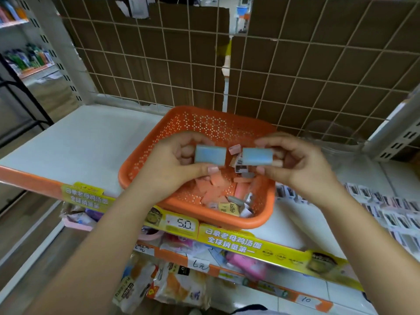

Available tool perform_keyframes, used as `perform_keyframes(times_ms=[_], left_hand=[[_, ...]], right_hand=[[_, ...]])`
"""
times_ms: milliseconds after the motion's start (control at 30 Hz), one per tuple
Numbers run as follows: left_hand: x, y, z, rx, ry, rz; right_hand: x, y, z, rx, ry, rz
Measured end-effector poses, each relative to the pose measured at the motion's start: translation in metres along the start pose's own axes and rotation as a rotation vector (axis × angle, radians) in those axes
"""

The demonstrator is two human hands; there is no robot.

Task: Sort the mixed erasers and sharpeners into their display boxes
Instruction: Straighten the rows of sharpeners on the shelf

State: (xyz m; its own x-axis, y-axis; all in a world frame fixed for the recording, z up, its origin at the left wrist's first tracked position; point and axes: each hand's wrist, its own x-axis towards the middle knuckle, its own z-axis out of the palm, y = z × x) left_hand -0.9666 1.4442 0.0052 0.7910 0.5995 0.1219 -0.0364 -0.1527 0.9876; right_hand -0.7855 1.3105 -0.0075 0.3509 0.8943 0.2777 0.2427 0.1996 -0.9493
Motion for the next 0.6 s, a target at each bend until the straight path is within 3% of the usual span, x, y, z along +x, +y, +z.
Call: perform_keyframes(times_ms=[133, 367, 600], left_hand=[[-0.006, 0.005, 0.036, 0.008, -0.022, 0.037], [-0.017, 0.003, 0.136, -0.003, -0.023, 0.087], [-0.031, 0.01, 0.236, 0.055, 0.062, 0.164]], right_hand=[[-0.024, -0.001, -0.03, 0.021, -0.01, -0.108], [-0.078, -0.002, -0.107, 0.057, -0.017, -0.103], [-0.138, -0.011, -0.185, -0.091, 0.008, -0.126]])
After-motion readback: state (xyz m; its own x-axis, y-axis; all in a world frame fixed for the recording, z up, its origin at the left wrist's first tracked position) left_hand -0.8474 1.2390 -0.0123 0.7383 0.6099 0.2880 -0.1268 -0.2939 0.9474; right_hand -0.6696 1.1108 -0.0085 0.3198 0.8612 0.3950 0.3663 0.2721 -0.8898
